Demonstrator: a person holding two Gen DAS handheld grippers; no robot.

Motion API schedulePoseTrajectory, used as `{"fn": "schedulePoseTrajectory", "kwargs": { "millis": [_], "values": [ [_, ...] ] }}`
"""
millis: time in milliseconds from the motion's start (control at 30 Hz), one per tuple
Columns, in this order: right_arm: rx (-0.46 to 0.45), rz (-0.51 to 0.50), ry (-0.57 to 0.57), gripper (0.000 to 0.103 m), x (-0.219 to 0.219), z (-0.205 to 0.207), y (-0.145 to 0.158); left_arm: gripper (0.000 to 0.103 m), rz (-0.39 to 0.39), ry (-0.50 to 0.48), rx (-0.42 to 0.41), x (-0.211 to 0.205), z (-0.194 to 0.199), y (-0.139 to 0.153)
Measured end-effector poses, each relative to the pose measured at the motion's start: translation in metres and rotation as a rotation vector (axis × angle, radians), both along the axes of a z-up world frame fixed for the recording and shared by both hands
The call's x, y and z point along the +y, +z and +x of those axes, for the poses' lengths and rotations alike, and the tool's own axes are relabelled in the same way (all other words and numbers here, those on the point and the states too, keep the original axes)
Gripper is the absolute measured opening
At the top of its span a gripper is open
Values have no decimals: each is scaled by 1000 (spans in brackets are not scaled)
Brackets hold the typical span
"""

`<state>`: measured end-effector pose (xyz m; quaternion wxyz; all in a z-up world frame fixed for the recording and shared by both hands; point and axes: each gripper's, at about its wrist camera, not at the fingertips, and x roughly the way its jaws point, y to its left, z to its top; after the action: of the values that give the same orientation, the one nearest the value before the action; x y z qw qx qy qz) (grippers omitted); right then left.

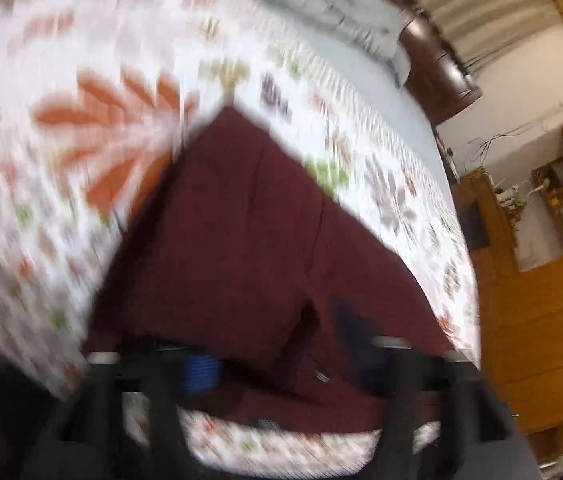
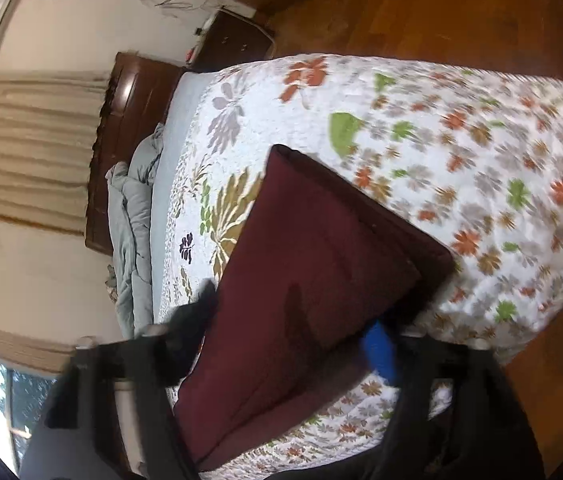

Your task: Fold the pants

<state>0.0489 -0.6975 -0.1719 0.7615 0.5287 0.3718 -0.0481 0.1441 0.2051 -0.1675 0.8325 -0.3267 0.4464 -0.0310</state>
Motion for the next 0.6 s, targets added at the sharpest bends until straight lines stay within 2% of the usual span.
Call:
{"fn": "schedulePoseTrajectory", "kwargs": {
  "millis": [33, 67, 100, 167, 200, 267, 300, 333, 367, 467, 500, 533, 567, 600],
  "values": [
    [2, -20, 12, 22, 2, 4, 2, 21, 47, -12, -83, -2, -1, 7],
    [-5, -33, 18, 13, 3, 8, 4, 18, 57, -15, -135, -2, -3, 11],
    [-26, -42, 22, 12, 4, 10, 10, 16, 74, -29, -218, -6, -8, 17],
    [-93, -67, 25, 11, 6, 10, 23, 16, 105, -58, -301, -15, -23, 23],
    [-135, -93, 37, 11, 8, 8, 28, 16, 91, -49, -298, -13, -29, 22],
    [-104, -150, 41, 11, 10, 7, 21, 16, 16, 52, -173, -1, -36, -1],
    [-46, -121, 29, 11, 5, 7, 3, 16, -106, 143, -51, 16, -42, -29],
    [35, -75, 4, 10, -1, 7, -21, 16, -198, 205, 27, 25, -48, -52],
    [27, -31, -12, 9, -4, 6, -34, 16, -240, 227, 49, 28, -51, -63],
    [-18, -22, -22, 18, 0, 12, -32, 18, -140, 170, 25, 17, -45, -50],
    [-19, -20, -19, 29, 1, 14, -30, 21, -119, 147, 26, 13, -40, -46],
    [-20, -6, -18, 33, 1, 19, -29, 22, -111, 145, 26, 13, -37, -45],
    [-20, 4, -22, 34, 2, 22, -28, 23, -114, 151, 33, 17, -35, -46],
    [-2, -12, -27, 24, 2, 26, -25, 22, -120, 157, 44, 20, -34, -46]
  ]
}}
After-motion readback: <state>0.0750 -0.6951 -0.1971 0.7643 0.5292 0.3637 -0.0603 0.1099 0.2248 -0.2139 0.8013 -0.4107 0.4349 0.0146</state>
